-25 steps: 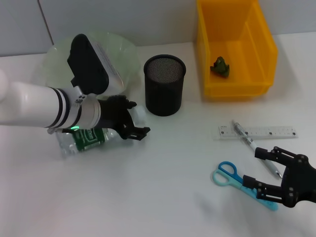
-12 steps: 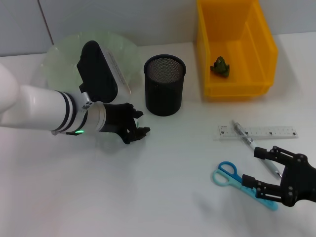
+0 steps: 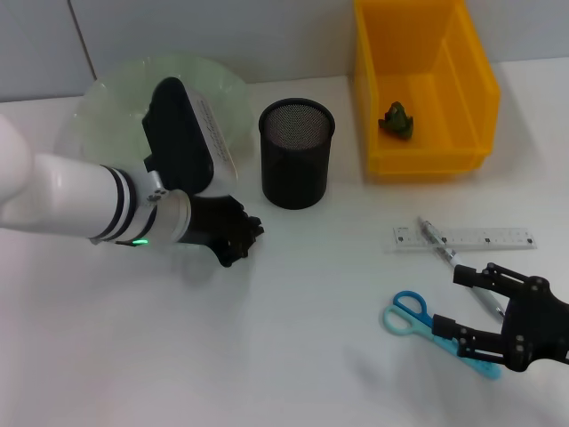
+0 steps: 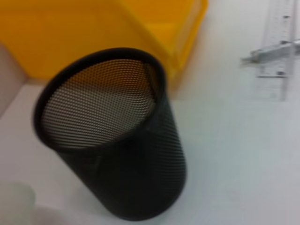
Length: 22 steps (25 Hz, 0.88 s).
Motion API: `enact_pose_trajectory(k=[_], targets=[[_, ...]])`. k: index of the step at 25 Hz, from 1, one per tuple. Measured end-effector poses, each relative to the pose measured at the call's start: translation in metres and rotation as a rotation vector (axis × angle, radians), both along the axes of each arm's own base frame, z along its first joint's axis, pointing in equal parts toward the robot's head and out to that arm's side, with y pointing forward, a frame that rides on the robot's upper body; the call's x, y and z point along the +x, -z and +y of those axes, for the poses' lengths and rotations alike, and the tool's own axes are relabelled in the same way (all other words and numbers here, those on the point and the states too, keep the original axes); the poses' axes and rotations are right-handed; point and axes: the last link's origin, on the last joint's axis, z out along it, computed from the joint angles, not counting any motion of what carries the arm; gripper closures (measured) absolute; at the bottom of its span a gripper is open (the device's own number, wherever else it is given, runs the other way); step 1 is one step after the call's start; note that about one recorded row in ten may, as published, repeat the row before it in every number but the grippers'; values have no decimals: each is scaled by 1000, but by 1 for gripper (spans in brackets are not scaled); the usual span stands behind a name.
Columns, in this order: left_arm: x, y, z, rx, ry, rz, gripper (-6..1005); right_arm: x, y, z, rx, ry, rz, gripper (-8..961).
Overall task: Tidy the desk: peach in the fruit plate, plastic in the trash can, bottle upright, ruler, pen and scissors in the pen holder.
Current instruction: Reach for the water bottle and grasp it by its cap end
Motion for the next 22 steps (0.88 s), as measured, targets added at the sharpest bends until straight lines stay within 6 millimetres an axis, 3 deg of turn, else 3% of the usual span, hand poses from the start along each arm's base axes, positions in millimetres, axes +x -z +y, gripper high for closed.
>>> enact_pose_trajectory(k=[10,14,16,22], targets=[[18,-9,-23,-25,122,15,949,0,0,0,-3,-1,-1,134],[24,-14,-30,-77,165,55,806,0,1,0,-6,-1,-2,134],[25,-16,-32,-101,186,96,614,0,1,-1,-11,-1,-6,134],[26,-20,-31,-105,205,125,413,0,1,-1,-12,-1,-6,134]])
